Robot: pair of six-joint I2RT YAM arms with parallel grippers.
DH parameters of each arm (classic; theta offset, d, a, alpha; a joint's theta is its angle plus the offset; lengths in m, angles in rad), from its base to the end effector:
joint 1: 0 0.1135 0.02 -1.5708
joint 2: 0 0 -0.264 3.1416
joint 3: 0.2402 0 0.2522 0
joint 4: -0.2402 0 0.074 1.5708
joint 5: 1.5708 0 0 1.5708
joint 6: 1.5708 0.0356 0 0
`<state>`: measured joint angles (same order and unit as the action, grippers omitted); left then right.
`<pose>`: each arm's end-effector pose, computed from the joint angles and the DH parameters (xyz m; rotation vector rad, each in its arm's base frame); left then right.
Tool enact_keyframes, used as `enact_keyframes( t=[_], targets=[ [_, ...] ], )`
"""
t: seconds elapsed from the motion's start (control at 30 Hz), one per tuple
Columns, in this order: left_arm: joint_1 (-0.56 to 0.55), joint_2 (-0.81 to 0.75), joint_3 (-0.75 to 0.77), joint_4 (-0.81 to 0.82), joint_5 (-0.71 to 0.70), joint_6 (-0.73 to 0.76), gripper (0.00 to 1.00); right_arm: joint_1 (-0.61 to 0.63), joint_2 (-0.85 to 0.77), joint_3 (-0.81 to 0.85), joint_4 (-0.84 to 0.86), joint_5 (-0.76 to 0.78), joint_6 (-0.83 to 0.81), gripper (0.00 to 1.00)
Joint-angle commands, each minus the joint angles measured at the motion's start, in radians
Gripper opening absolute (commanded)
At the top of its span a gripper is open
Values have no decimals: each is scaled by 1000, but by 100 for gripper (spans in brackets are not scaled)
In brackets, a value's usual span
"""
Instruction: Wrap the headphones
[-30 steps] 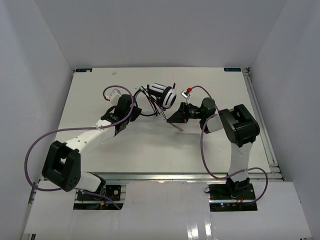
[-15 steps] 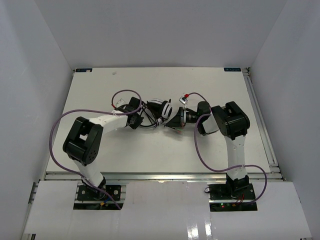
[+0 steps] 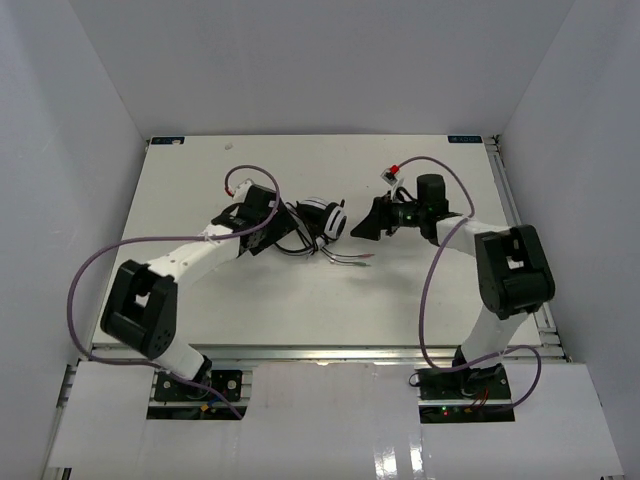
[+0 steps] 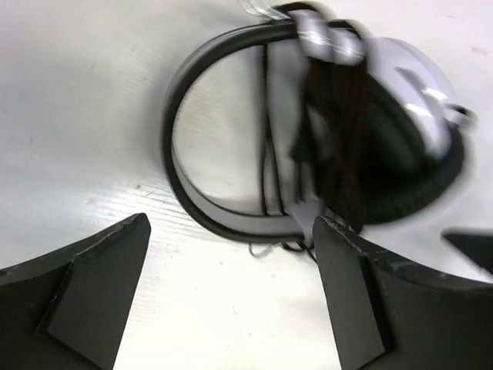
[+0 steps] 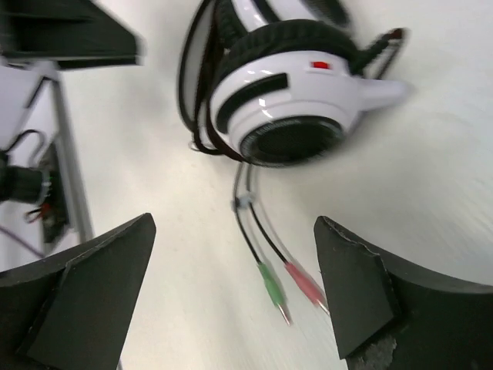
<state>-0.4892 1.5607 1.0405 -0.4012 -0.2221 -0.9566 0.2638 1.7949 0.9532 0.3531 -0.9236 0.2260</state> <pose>0.2910 -0.1460 0.2212 -0.6679 2.4019 -0.3465 0.3507 0.1241 0.1834 -0.6305 1.9716 1.2465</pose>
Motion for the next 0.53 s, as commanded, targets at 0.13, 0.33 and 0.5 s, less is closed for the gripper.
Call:
enact_keyframes(
  t=[0.13, 0.33, 0.5],
  targets=[
    [-2, -487, -172, 150, 294, 478, 98, -24, -342, 44, -554, 643, -331, 90],
    [-2, -795, -329, 151, 456, 562, 98, -25, -699, -117, -463, 794, -366, 90],
    [-2, -931, -396, 133, 431, 558, 98, -24, -864, -207, -442, 911, -345, 90]
  ],
)
